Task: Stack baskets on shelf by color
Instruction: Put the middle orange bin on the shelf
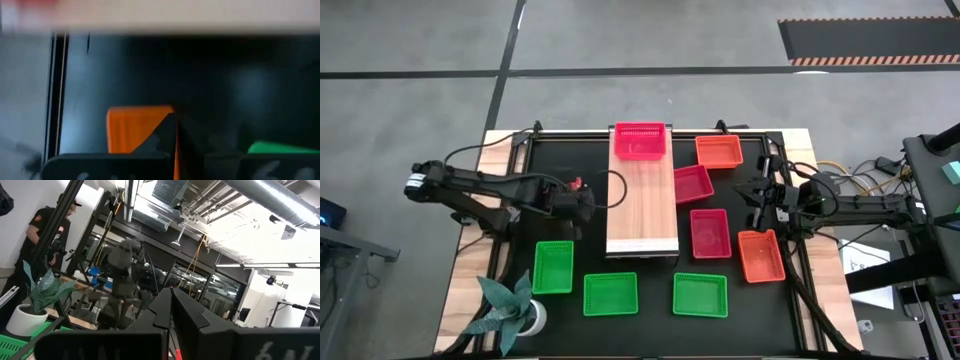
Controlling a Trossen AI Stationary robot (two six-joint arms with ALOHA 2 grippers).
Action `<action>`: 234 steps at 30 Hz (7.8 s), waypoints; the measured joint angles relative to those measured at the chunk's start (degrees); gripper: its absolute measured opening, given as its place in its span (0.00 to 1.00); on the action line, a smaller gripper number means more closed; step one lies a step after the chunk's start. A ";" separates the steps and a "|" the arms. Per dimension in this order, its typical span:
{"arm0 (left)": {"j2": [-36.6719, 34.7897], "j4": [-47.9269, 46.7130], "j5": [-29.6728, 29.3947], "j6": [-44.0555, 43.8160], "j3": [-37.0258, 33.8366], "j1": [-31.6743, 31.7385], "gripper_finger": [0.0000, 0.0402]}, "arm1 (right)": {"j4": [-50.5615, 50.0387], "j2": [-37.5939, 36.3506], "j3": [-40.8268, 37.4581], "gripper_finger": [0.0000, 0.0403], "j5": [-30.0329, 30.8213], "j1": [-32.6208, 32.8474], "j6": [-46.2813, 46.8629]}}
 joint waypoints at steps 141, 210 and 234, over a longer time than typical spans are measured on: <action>32.27 -12.14 1.36 8.47 38.94 2.77 0.02 | -0.22 0.00 0.00 0.02 -0.07 0.00 0.66; 16.04 1.77 1.55 8.80 17.97 4.90 0.01 | -11.77 1.66 3.82 0.02 5.38 0.00 2.71; 1.68 18.37 1.45 10.36 -2.07 4.14 0.01 | -34.11 38.76 28.21 0.02 15.06 -0.26 17.60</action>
